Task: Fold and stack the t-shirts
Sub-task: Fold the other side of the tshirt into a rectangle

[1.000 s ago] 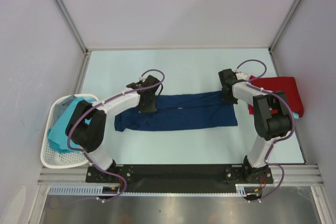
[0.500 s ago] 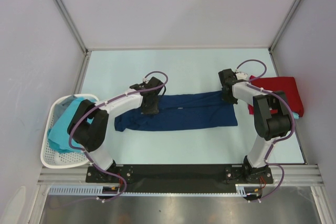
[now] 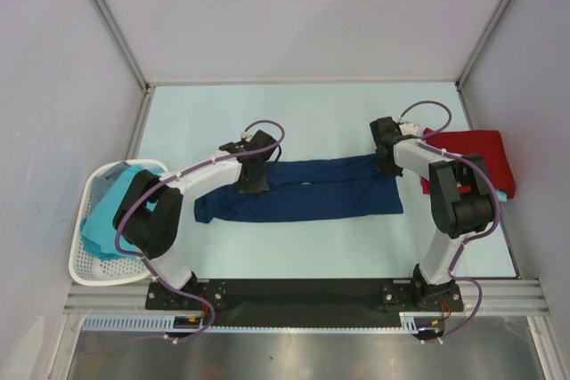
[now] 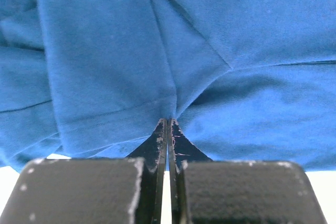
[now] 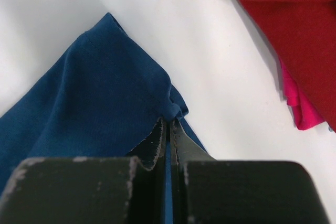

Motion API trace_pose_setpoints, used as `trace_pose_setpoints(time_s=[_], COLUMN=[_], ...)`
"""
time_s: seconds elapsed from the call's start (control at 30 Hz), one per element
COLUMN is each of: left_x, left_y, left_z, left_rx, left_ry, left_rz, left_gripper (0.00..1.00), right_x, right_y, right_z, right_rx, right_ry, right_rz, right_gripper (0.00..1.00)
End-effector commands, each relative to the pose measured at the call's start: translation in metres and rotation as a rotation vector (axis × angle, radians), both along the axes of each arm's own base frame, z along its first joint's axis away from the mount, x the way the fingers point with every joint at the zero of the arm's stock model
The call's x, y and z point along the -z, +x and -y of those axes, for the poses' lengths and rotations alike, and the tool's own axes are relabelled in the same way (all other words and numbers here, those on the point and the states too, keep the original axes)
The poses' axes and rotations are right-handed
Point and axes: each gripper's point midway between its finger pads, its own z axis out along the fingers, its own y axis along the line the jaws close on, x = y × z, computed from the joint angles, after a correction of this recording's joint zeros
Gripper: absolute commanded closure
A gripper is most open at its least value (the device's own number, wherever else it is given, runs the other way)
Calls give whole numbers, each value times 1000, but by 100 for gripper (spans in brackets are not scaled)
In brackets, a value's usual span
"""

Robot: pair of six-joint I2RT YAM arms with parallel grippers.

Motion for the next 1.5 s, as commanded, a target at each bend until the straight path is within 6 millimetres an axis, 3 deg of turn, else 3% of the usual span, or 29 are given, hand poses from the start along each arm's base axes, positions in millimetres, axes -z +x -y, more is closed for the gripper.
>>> trace_pose_setpoints(time_s=[0.0,0.13,0.4,0.93,1.0,1.13,1.47], left_x=[-38,-66,-96,-138,-139,-159,-172], left_y=[15,31,55,121,128,146,176], left_z=[1,-1,-8,-74,-78,-82,-97], left_rx=[-19,-13,-47,-235,-246,-259,-296], left_ry=[-14,11,-5,-56,-60,-77,-70], left_rz=[114,185,243,337,334,379,403], left_gripper=[100,100,100,100,100,100,100], right_x=[-14,-28,-61,-144,-146,-157,-149], right_y=[2,7,19,64,68,76,85], right_z=[-3,-7,-17,-18,-17,-15,-2], right_rx=[-6,-9,-11,-6,-7,-7,0], right_ry=[2,10,33,32,25,27,14], right_rz=[41,68,135,279,278,300,277], right_gripper=[100,100,100,100,100,100,100])
